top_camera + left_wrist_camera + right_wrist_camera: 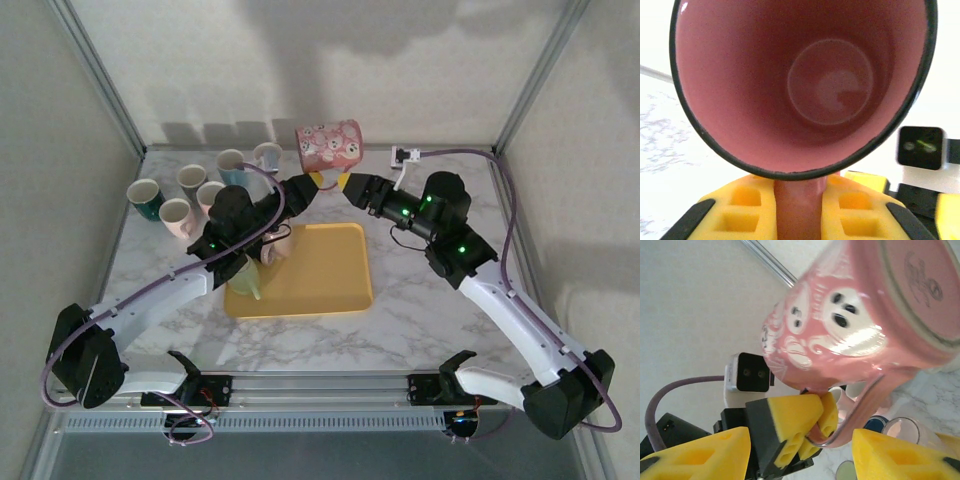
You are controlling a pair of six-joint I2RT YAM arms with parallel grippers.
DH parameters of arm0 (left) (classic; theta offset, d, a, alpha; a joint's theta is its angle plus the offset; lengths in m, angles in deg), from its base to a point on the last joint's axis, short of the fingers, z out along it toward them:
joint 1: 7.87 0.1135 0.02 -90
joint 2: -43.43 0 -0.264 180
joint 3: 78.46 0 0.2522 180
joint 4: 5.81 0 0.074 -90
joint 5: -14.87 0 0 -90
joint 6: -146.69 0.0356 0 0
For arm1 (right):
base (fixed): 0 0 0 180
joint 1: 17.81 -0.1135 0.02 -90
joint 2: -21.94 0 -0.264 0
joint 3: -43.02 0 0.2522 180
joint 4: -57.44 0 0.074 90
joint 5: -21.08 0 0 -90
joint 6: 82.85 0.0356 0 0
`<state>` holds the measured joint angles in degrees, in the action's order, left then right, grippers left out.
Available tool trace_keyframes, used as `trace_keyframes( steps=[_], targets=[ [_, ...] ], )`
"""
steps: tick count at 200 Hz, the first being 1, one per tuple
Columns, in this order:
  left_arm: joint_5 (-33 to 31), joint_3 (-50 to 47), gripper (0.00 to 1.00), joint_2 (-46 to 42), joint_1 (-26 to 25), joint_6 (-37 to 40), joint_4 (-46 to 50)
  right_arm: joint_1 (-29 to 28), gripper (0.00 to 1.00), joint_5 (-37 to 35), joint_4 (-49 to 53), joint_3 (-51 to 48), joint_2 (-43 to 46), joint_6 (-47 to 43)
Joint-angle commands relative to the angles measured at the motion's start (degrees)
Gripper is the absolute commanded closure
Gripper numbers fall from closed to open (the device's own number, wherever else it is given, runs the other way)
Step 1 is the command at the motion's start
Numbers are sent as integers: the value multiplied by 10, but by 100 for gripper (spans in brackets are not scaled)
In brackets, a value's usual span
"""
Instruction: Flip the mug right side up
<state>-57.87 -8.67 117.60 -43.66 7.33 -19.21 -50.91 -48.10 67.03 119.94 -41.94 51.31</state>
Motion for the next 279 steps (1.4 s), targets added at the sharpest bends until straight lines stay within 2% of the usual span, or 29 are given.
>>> trace_keyframes(
  steps=[1,48,79,130,159,226,279],
  targets=[
    [-33,33,100,-29,4,45,-33,2,41,-11,33,24,15,-31],
    [-62,35,100,-35,23,73,12,3,39,-60,178,60,15,-110],
    [-71,25,100,-33,46,82,32,7,41,-80,243,67,6,-140],
    [-69,24,100,-18,88,110,51,16,43,-84,265,68,-15,-152],
    [-93,61,100,14,106,127,125,22,44,-78,280,75,-37,-150],
    [-174,163,100,111,107,216,269,32,45,-79,325,89,-82,-148],
    [-211,257,100,216,106,250,356,35,44,-81,344,96,-105,-149]
  ],
)
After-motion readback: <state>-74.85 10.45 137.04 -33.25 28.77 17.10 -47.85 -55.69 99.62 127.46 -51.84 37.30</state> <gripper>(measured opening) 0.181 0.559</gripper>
